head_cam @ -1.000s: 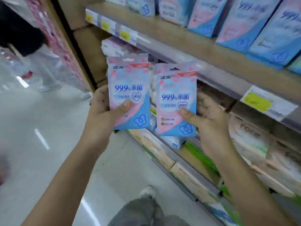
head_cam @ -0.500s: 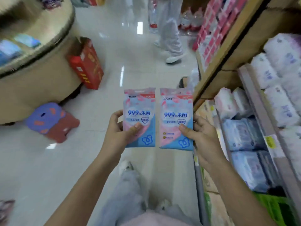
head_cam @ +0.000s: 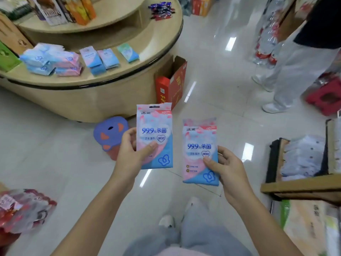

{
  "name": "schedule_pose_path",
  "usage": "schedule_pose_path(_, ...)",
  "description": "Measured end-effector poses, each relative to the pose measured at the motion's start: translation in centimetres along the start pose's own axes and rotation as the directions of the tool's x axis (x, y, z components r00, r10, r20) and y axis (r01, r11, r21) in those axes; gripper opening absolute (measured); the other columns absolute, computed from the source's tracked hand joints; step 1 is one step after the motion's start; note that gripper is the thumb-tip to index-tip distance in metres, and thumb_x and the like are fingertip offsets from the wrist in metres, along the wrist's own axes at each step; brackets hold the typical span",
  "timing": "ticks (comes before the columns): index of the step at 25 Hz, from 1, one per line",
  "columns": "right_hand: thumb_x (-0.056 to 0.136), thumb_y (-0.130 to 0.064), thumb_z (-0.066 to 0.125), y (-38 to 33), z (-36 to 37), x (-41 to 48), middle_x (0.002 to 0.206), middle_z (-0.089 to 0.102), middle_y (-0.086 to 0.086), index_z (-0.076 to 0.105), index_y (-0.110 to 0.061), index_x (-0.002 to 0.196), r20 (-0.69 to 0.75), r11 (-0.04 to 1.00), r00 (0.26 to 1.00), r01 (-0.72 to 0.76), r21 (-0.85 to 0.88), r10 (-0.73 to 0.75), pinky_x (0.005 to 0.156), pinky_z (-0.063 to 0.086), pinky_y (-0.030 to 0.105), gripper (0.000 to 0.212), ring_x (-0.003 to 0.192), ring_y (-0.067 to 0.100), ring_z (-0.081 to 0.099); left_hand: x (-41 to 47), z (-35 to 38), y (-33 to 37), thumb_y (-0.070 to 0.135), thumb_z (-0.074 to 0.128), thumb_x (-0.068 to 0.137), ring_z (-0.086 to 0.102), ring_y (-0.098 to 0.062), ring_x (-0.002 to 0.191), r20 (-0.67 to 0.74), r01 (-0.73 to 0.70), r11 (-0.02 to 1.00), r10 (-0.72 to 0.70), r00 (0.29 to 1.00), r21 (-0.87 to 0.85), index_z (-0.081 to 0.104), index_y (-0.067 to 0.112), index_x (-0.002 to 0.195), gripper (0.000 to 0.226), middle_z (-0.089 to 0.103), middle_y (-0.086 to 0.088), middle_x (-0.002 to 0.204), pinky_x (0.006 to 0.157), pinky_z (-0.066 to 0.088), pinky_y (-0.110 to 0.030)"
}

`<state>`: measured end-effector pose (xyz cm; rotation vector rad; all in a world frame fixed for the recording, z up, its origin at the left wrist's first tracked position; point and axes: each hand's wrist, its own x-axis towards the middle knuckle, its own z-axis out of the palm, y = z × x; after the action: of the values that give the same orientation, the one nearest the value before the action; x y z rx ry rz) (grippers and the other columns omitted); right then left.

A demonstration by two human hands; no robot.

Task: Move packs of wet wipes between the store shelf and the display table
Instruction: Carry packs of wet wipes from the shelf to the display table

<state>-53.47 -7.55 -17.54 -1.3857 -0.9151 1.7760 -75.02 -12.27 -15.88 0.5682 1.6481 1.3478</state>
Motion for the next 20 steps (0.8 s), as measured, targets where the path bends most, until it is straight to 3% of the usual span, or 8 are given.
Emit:
schedule_pose_path(8, 0.082, -0.001, 0.066, -8.7, 5.1, 20.3, 0.102, 0.073, 0.006, 0.057, -0.009, 0.112, 0.129, 0.992, 0.989, -0.056, -0.115, 0.071, 0.062, 0.060, 0.029, 0.033, 0.080, 0.020, 0.073, 16.5, 3.7, 2.9, 0.007, 0.066, 0.084, 0.063, -0.012, 0.086, -0.230, 0.075, 0.995, -0.087, 0.969, -0.060, 0.042, 0.021, 0.115, 0.041, 0.063, -0.010, 0.117, 0.054, 0.048, -0.007)
schedule_pose_path(12, 0.083, -0.004, 0.067, -15.0, 10.0, 29.4, 0.109, 0.071, 0.006, 0.054, -0.009, 0.118, 0.257, 0.976, 0.965, 0.010, -0.217, 0.048, 0.067, 0.060, 0.032, 0.037, 0.086, 0.021, 0.072, 23.5, 4.8, 5.2, 0.006, 0.064, 0.086, 0.063, -0.008, 0.082, -0.330, 0.114, 0.982, -0.158, 0.931, -0.147, 0.042, 0.018, 0.119, 0.042, 0.062, -0.001, 0.107, 0.053, 0.048, -0.007)
schedule_pose_path(16, 0.083, -0.003, 0.066, -17.6, 16.8, 36.4, 0.107, 0.072, 0.006, 0.056, -0.011, 0.113, 0.366, 0.964, 0.928, 0.035, -0.265, 0.067, 0.074, 0.060, 0.035, 0.032, 0.092, 0.023, 0.071, 29.8, 3.1, 6.7, 0.006, 0.064, 0.087, 0.064, -0.016, 0.087, -0.411, 0.129, 0.960, -0.225, 0.883, -0.249, 0.042, 0.015, 0.126, 0.046, 0.063, -0.005, 0.112, 0.064, 0.050, -0.018)
schedule_pose_path(18, 0.083, 0.000, 0.066, -17.7, 21.0, 39.8, 0.105, 0.072, 0.007, 0.059, -0.011, 0.107, 0.419, 0.957, 0.904, 0.036, -0.287, 0.091, 0.074, 0.060, 0.034, 0.027, 0.092, 0.023, 0.071, 33.7, 1.0, 7.3, 0.005, 0.062, 0.087, 0.064, -0.020, 0.082, -0.451, 0.106, 0.944, -0.246, 0.858, -0.313, 0.043, 0.017, 0.121, 0.040, 0.064, -0.005, 0.108, 0.068, 0.051, -0.031)
schedule_pose_path(20, 0.083, 0.001, 0.065, -17.6, 25.2, 43.1, 0.102, 0.073, 0.006, 0.060, -0.012, 0.103, 0.458, 0.955, 0.882, 0.032, -0.294, 0.112, 0.074, 0.060, 0.034, 0.024, 0.090, 0.022, 0.072, 38.1, -1.9, 7.9, 0.004, 0.060, 0.088, 0.063, -0.019, 0.076, -0.483, 0.073, 0.928, -0.257, 0.837, -0.367, 0.043, 0.018, 0.118, 0.038, 0.064, -0.004, 0.104, 0.067, 0.053, -0.034)
